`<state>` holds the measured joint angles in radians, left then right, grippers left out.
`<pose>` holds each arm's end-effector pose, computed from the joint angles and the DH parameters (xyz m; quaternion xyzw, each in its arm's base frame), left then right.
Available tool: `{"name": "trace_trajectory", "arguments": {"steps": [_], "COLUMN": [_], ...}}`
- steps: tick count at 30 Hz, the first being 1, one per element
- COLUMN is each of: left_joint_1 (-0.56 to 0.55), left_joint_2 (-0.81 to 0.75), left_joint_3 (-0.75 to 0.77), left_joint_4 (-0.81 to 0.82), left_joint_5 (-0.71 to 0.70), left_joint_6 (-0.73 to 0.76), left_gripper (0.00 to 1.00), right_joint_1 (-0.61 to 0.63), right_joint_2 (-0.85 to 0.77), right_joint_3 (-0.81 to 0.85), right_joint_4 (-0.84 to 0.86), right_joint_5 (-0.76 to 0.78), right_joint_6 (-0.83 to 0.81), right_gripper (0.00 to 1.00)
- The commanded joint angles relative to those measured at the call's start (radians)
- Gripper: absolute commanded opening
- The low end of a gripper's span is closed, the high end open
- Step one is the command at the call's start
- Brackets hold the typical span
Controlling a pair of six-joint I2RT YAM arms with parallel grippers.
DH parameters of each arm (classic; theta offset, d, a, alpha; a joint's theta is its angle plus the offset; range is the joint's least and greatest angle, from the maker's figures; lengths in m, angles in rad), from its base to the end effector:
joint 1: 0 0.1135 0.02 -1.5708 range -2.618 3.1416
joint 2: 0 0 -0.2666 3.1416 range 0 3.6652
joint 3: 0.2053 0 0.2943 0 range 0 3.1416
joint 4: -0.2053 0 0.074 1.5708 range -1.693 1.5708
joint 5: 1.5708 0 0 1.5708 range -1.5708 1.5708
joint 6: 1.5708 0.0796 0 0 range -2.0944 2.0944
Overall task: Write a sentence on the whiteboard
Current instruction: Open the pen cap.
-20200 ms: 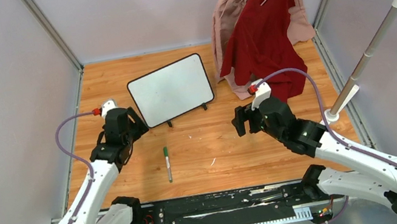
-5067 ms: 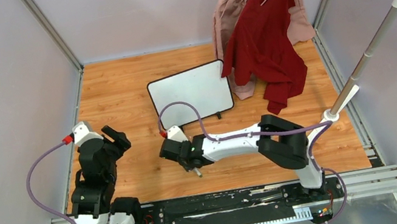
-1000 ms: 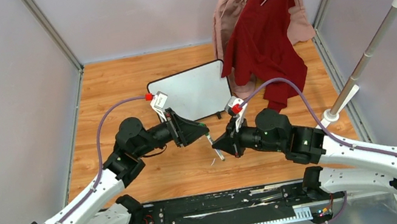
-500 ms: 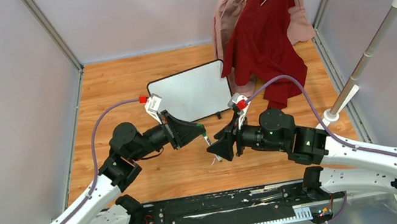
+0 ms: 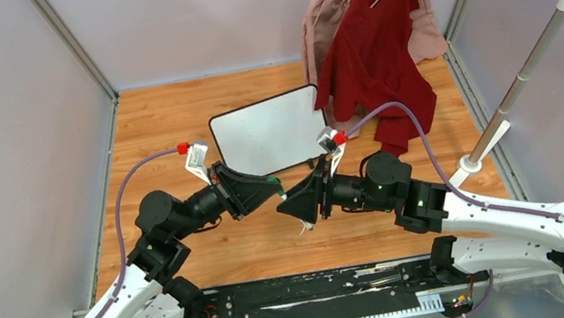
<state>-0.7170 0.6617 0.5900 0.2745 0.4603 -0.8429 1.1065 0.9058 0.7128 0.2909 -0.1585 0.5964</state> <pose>0.1604 -0.1868 0.3458 0.1378 0.6251 -0.6332 0.4351 0.1238 0.2753 0.3418 -0.2257 0.6331 0.5906 0.4466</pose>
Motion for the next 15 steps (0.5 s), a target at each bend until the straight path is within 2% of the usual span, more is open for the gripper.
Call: {"name": "trace_trajectory", "arguments": {"steps": [1, 7, 10, 11, 15], "left_joint_1": [-0.01, -0.01, -0.01, -0.01, -0.01], "left_joint_2": [-0.049, -0.082, -0.094, -0.1, -0.131], "left_joint_3": [-0.011, -0.011, -0.005, -0.002, 0.004], "left_joint_4": [0.045, 0.045, 0.045, 0.045, 0.045], "left_joint_5": [-0.008, -0.025, -0.05, -0.064, -0.131], "left_joint_6": [-0.023, -0.033, -0.037, -0.04, -0.038], "left_gripper": [0.0, 0.0, 0.0, 0.0, 0.0], "right_joint_1": [0.008, 0.009, 0.008, 0.008, 0.009], "right_joint_2": [0.019, 0.015, 0.005, -0.001, -0.032], "right_joint_3": [0.002, -0.02, -0.032, -0.036, -0.073], "right_joint_4": [0.116, 0.152, 0.153, 0.15, 0.14], "right_joint_5": [-0.05, -0.066, -0.072, -0.071, -0.052], "right_joint_6": [0.061, 0.087, 0.09, 0.09, 0.091], "right_gripper": [0.45, 0.23, 0.03, 0.01, 0.0]}}
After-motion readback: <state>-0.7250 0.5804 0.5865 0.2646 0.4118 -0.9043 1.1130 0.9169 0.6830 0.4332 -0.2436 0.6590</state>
